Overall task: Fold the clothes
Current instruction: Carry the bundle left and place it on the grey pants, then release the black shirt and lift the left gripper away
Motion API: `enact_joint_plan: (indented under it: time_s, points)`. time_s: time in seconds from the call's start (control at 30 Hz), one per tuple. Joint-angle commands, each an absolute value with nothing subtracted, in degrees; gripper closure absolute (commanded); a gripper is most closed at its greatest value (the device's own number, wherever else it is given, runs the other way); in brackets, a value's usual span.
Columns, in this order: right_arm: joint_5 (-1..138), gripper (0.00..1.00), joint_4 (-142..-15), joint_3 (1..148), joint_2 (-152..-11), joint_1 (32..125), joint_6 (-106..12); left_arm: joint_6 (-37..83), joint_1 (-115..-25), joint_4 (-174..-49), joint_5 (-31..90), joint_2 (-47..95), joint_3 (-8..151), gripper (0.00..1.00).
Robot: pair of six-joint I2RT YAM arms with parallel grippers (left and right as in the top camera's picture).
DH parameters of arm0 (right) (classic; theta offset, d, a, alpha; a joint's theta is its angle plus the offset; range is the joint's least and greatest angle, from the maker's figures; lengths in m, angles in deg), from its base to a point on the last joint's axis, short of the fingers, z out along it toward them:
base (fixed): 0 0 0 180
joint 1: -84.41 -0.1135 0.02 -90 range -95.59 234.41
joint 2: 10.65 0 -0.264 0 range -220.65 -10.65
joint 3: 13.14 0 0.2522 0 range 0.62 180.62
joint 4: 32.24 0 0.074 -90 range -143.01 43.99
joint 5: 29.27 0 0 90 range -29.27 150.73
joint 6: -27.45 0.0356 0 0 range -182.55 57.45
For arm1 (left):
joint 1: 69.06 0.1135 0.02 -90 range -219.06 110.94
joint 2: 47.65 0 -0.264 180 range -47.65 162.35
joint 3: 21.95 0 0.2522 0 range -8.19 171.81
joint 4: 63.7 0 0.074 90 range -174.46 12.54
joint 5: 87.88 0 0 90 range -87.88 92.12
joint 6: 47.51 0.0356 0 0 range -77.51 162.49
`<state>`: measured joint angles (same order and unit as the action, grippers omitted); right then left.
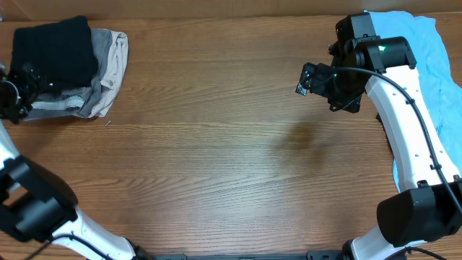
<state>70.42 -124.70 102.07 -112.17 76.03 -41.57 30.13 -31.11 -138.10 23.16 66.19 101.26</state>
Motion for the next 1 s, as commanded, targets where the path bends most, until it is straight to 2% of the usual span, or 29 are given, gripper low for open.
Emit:
enact_joint_plan:
  time_s: [0.0,0.13,0.33,0.6,0.8,0.97]
  points:
    - [71.32,0.04,-124.64,102.94,-111.62,76.14,-41.53,37.10,-31.96,-138.73,25.10,59.29,103.53,0.05]
    - [71.30,0.07,-126.14,104.82,-110.77,76.14,-41.77,38.92,-33.56,-139.63,25.10,54.65,103.53,0.03]
    - [70.86,0.07,-131.24,113.91,-107.51,76.14,-43.83,40.84,-38.10,-141.12,25.08,48.86,103.53,0.00]
    - [65.35,0.00,-143.06,127.07,-102.59,76.14,-46.30,40.82,-48.18,-142.69,24.77,45.95,103.53,0.00]
    - [63.52,0.00,-143.04,127.40,-96.76,76.14,-46.47,40.91,-57.12,-143.63,17.74,45.98,103.51,0.00]
    - [60.24,0.00,-143.04,127.40,-92.95,76.14,-46.47,41.69,-63.15,-143.24,17.12,46.00,103.51,0.00]
